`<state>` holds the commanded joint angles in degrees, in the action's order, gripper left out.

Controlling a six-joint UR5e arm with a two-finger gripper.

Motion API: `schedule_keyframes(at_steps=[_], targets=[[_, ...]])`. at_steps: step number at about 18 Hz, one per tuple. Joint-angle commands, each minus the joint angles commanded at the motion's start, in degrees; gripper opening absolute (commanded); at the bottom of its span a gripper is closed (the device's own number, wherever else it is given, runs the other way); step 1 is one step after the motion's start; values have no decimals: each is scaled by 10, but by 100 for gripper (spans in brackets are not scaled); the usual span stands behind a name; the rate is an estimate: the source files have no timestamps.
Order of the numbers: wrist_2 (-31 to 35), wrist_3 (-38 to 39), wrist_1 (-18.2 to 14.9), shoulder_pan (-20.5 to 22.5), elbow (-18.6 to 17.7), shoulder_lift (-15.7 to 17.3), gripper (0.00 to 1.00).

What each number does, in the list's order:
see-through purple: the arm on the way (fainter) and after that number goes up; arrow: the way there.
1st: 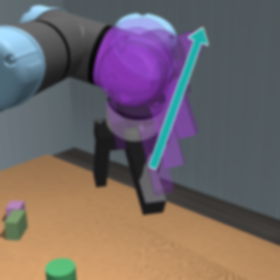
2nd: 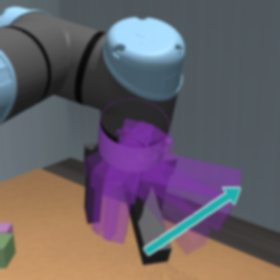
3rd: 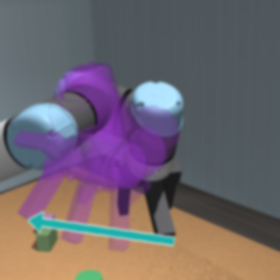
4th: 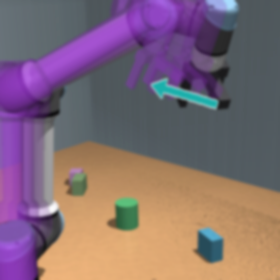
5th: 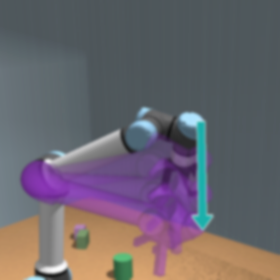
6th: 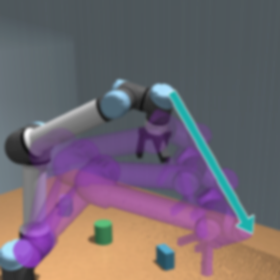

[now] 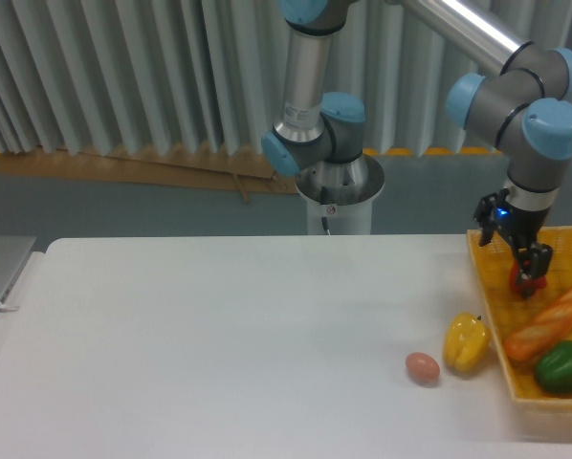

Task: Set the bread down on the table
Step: 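Lower the open gripper into the basket onto the bread loaf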

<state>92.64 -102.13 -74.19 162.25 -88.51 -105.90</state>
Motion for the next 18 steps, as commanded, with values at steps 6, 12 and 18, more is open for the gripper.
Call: schedule_keyframes(at_steps=[6, 12, 18], targets=[[0, -20, 40, 4, -1, -10, 100], [-3, -54, 84, 22, 0, -36, 100], [-4, -80, 94, 33, 0, -64, 100]])
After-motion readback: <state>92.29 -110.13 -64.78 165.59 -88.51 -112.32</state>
